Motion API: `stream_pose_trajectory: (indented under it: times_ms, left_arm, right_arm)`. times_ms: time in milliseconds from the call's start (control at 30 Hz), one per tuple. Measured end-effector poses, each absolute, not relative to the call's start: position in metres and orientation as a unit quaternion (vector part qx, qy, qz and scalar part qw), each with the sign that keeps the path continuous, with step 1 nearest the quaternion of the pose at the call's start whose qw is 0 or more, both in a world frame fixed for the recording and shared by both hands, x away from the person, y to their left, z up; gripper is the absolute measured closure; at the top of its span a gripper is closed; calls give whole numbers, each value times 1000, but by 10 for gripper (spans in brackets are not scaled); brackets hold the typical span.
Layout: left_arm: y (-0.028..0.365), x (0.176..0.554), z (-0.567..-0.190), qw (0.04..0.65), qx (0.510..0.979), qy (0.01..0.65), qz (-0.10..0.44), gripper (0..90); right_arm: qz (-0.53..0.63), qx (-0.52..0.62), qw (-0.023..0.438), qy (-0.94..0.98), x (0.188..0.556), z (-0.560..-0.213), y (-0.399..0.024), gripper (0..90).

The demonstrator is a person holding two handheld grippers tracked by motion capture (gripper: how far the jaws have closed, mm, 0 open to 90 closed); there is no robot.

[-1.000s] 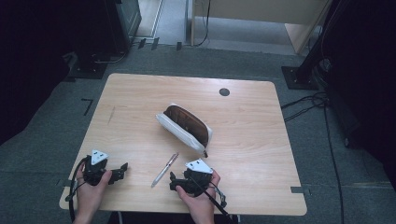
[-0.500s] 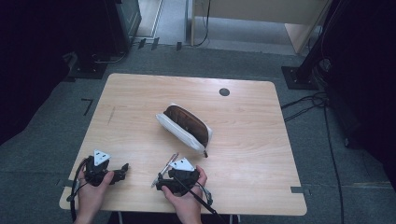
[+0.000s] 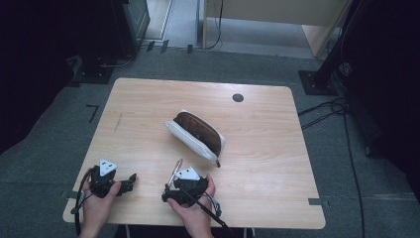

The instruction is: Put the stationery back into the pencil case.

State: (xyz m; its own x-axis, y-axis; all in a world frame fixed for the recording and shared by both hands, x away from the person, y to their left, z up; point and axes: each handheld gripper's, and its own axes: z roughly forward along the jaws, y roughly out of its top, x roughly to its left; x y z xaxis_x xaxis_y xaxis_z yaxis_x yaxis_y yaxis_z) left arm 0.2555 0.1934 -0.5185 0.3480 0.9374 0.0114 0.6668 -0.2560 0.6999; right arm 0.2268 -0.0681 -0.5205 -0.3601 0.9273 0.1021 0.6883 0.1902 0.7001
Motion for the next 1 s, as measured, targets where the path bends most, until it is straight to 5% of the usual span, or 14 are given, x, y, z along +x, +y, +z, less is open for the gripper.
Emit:
stream_pose_trajectory:
  times_ms: [133, 467, 633, 767, 1000]
  left_arm:
    - [193, 256, -519, 308, 761, 527, 220, 76]
    - [194, 256, -518, 308, 763, 525, 219, 76]
    - [194, 256, -518, 308, 763, 525, 219, 76]
    - [194, 256, -518, 308, 763, 525, 219, 76]
    - [194, 256, -518, 308, 763, 524, 218, 76]
  right_arm:
    - [333, 526, 187, 760, 225, -520, -71, 55]
    - [347, 498, 204, 768, 219, -518, -93, 426]
    - [361, 507, 185, 760, 220, -518, -100, 359]
    - [377, 513, 166, 753, 218, -519, -88, 128]
    - [388, 540, 158, 730, 223, -516, -69, 11]
